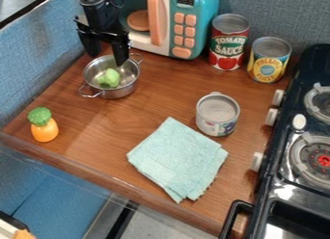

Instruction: Move the orange object to the right side of the silver pot

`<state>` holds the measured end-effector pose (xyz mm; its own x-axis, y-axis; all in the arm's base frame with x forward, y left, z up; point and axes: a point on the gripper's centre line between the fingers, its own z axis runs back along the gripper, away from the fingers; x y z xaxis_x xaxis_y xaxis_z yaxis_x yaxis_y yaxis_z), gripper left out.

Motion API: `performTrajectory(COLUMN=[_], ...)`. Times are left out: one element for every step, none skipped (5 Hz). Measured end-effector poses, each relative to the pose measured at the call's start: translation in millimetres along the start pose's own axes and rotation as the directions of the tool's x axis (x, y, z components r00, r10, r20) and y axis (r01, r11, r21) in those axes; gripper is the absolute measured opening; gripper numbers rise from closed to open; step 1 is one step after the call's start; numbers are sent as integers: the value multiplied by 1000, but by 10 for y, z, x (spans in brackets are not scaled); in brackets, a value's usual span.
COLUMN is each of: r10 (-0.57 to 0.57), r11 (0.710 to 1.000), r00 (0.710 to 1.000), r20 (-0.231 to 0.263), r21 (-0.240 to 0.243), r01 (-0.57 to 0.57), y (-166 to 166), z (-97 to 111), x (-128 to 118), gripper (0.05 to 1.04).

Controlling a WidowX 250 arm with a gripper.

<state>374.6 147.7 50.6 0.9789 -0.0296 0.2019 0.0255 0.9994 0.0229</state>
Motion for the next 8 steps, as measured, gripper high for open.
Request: performTrajectory(r10=[-2,-2,-20,-45,-56,-71,-64,-64], r11=[1000,1000,998,997,995,994,995,995], r00=[999,999,1000,999,998,993,989,988], r20=[-47,-40,16,1,-30,-95,-130,-141], r21=[-19,-4,52,66,75,80,73,68], r01=[1,2,19,45,58,78,74,74], y=[-30,8,205,306,431,439,443,431], z=[-176,-80,208,219,187,8,-82,-112], x=[-115,-474,-808,-1043,-1237,-1400,-1455,-1476], gripper=[1000,1000,1000,1000,1000,1000,1000,941])
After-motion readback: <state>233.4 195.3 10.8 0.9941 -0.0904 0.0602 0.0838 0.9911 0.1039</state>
